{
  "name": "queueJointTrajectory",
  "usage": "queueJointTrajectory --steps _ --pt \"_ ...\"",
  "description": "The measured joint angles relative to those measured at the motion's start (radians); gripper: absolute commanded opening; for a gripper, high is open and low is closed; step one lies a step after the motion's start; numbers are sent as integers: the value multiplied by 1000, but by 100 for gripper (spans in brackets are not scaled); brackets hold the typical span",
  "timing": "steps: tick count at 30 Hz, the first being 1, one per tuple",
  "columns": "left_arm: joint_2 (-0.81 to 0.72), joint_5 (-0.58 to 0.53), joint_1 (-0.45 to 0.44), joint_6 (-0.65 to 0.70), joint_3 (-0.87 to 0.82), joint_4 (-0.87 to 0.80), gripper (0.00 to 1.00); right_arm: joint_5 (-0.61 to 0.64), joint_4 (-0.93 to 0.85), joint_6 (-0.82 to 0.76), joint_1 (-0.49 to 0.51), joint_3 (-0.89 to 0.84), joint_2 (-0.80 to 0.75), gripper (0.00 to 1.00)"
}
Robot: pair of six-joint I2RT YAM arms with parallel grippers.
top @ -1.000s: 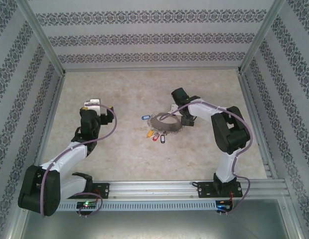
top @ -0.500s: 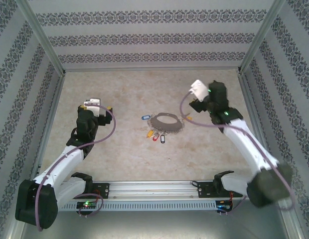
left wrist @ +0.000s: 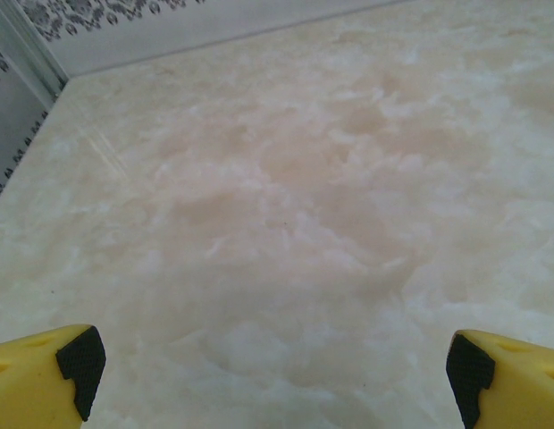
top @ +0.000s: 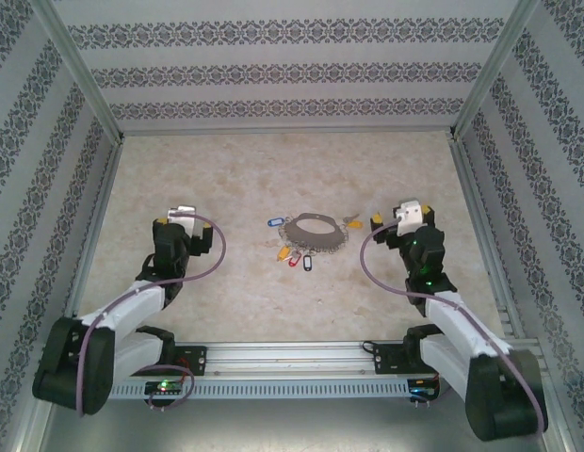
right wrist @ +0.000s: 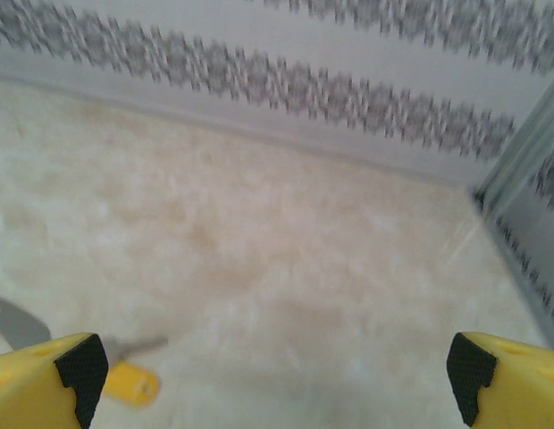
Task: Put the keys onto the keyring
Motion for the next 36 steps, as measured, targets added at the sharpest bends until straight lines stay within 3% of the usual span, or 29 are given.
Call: queueJointTrajectory --steps 10,14,20,24,36 --pt "343 -9 2 15 99 191 99 -8 345 128 -64 8 446 98" --pt "391 1 40 6 150 204 99 -15 426 159 -87 49 565 98" --pt "435 152 199 -51 99 332 99 -2 413 180 -87 84 564 98" --pt "445 217 201 -60 93 337 99 26 377 187 -87 117 564 98" --pt "445 247 201 -62 93 339 99 65 337 187 -72 138 563 98"
